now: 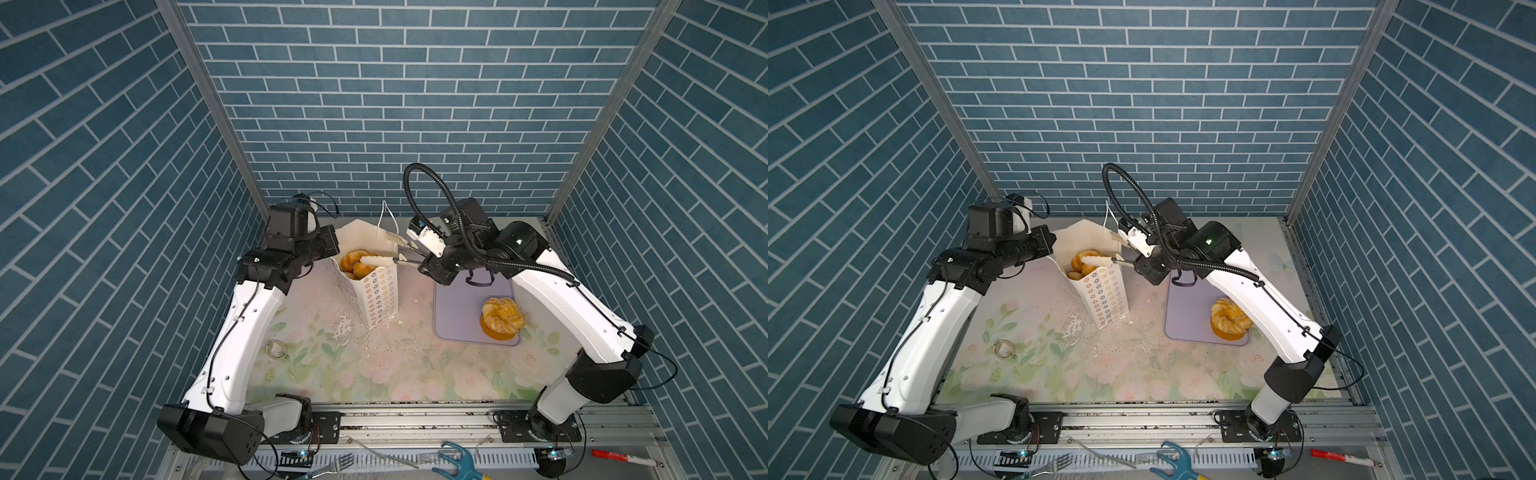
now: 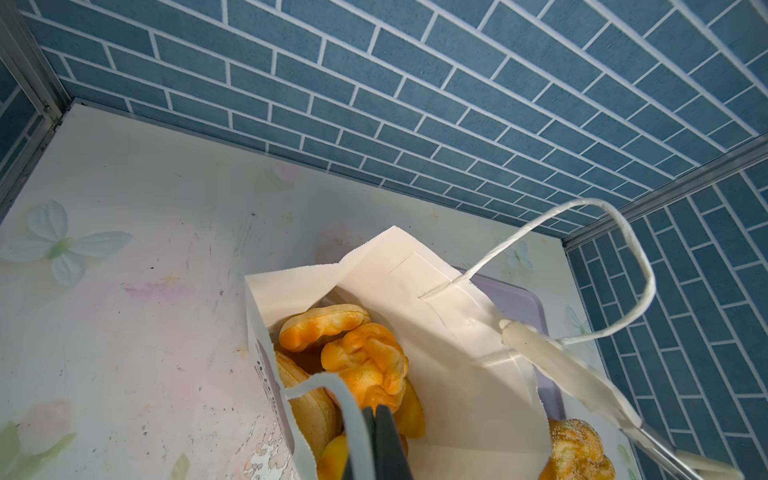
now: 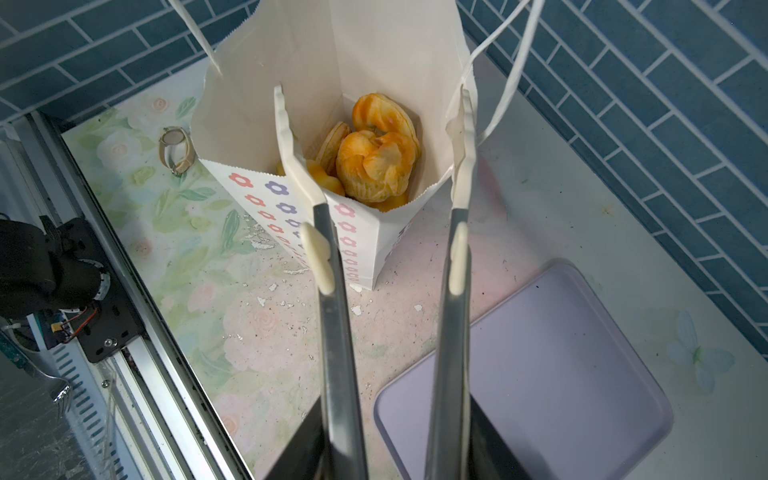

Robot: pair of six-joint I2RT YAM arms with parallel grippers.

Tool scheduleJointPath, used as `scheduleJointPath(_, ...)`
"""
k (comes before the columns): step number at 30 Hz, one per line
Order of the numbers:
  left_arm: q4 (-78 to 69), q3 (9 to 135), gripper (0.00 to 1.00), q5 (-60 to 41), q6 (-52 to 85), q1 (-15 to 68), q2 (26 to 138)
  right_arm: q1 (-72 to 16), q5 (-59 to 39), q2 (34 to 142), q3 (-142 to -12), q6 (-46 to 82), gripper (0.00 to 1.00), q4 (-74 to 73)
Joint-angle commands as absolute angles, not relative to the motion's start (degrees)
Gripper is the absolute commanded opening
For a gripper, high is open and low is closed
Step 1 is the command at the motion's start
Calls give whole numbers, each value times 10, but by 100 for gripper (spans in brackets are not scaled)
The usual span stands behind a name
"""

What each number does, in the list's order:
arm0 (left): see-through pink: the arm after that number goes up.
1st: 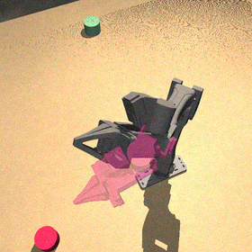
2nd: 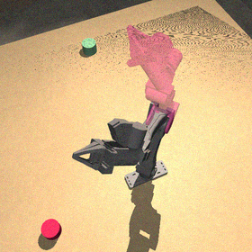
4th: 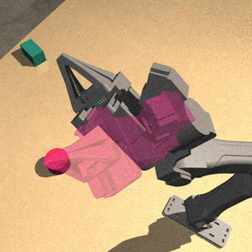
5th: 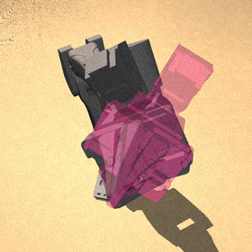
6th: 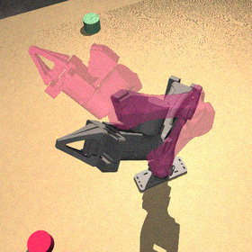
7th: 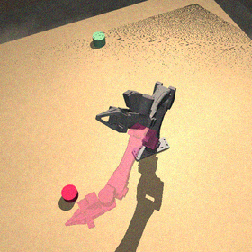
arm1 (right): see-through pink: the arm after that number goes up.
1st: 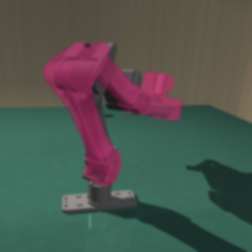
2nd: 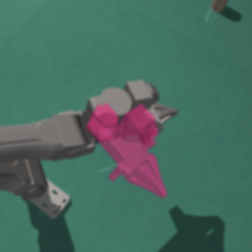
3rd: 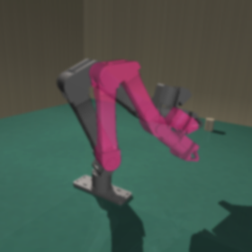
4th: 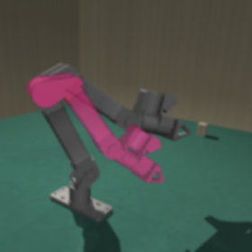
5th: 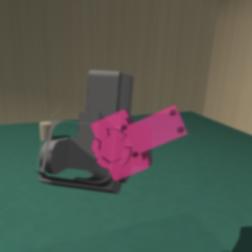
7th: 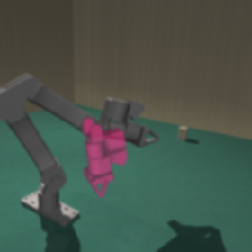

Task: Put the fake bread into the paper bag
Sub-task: 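Swing the empty tongs back over the sugar-coated bun, right gripper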

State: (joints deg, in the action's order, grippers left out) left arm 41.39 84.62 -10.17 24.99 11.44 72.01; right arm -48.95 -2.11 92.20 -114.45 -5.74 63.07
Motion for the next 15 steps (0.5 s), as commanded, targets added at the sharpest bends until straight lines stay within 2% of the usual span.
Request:
scheduleJointPath(1,421,851,0,-95,241,116,715,-455,-33,866,-1144,-29,46,583)
scheduleJointPath(6,418,844,0,-97,244,116,711,-401,-33,835,-1122,1,46,574)
scheduleJointPath(15,418,840,0,-95,241,116,709,-346,47,812,-1129,42,46,637)
